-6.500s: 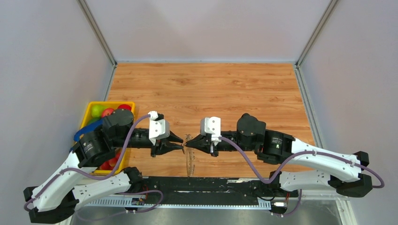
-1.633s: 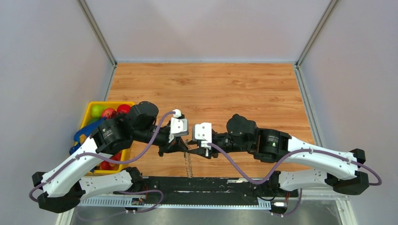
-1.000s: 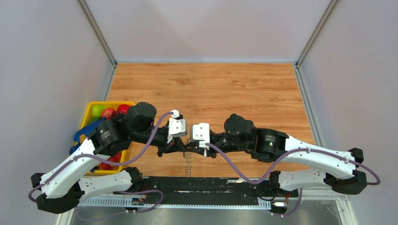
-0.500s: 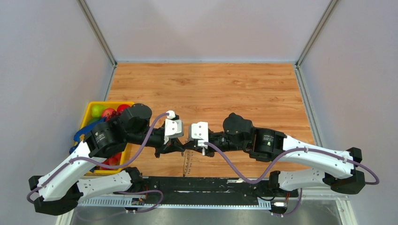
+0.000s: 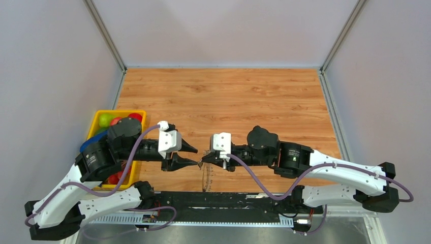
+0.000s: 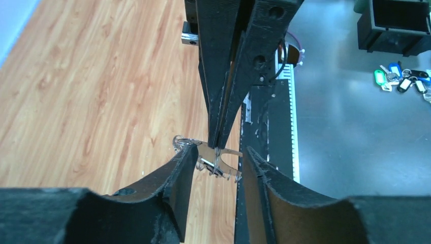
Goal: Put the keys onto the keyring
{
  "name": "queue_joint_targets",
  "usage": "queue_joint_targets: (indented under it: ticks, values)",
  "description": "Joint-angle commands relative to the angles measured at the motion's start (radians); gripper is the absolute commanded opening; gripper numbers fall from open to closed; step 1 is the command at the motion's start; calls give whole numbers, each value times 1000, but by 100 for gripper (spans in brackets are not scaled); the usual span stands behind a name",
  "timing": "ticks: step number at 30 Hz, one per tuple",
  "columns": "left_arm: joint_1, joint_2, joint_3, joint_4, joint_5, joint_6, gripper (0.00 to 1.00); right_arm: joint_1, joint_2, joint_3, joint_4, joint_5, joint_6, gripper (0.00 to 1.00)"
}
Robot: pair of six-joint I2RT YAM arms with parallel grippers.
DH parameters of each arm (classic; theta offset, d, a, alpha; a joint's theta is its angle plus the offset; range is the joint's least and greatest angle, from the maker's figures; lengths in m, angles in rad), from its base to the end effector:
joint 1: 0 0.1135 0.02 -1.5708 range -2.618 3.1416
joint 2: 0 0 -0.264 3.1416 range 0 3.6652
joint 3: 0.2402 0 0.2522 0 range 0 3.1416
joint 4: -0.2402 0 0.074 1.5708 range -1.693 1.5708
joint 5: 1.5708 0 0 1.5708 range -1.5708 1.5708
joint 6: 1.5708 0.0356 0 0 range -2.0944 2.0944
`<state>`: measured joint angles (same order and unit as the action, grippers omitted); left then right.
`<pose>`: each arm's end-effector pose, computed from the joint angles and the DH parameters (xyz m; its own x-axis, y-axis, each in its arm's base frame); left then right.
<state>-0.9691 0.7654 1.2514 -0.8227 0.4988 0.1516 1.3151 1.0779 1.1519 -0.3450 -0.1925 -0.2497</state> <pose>0.0525 -0.1065 0.4291 -0.0369 0.2881 -0.9569 0.9965 0.0823 -0.0137 0.0541 0.2338 0.3949 0.1806 -0.2682 -0.9463 -0.9821 0.0038 -0.1885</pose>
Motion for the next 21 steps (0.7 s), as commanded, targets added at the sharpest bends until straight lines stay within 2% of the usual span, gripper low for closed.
queue_joint_targets:
  ticks: [1,11,21]
  values:
    - [-3,-40,-28,113,6,-13,50,4,-82,-26,126,35,47,0]
    - [-3,-92,-80,255,-30,-58,54,4,-245,-216,459,96,183,0]
    - [-3,-100,-138,459,11,-120,55,5,-291,-344,772,152,312,0]
